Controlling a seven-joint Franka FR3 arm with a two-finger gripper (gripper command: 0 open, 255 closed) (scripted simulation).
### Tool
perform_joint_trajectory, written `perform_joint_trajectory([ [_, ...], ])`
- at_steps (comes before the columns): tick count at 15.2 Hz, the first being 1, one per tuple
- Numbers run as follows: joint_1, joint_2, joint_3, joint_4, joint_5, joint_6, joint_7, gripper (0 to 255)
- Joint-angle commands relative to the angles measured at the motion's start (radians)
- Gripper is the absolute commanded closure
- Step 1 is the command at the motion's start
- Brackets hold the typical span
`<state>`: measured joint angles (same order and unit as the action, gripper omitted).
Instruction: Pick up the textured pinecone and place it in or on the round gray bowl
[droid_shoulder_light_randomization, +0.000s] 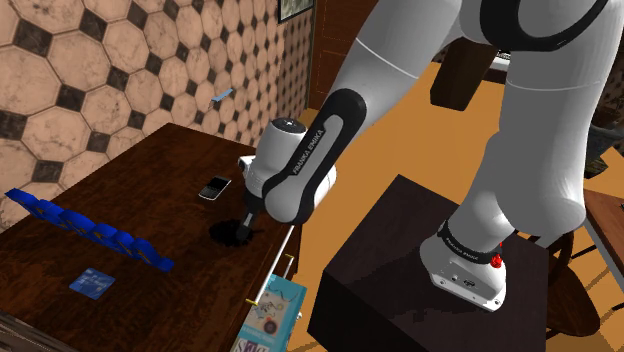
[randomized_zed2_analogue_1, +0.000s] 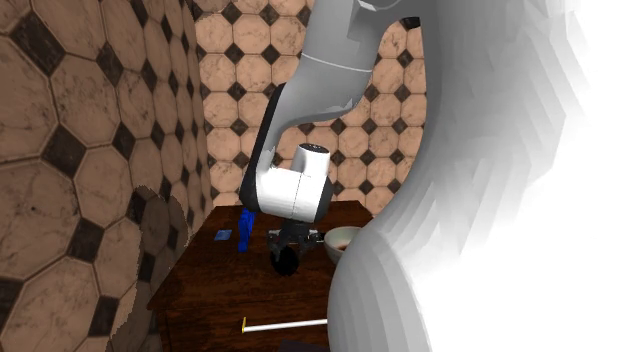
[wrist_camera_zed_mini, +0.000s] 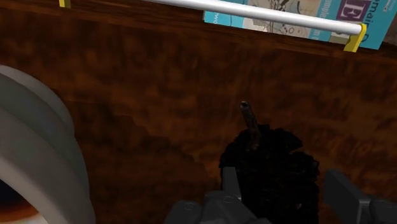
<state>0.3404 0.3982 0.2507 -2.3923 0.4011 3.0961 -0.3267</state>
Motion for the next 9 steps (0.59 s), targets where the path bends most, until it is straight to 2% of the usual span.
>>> perform_joint_trajectory([
  [1, -0.008, 0.007, -0.005, -0.003, 0.002, 0.002, -0.002, 255],
  [9, 0.027, -0.088, -0.039, -0.024, -0.014, -0.072, 0.037, 255],
])
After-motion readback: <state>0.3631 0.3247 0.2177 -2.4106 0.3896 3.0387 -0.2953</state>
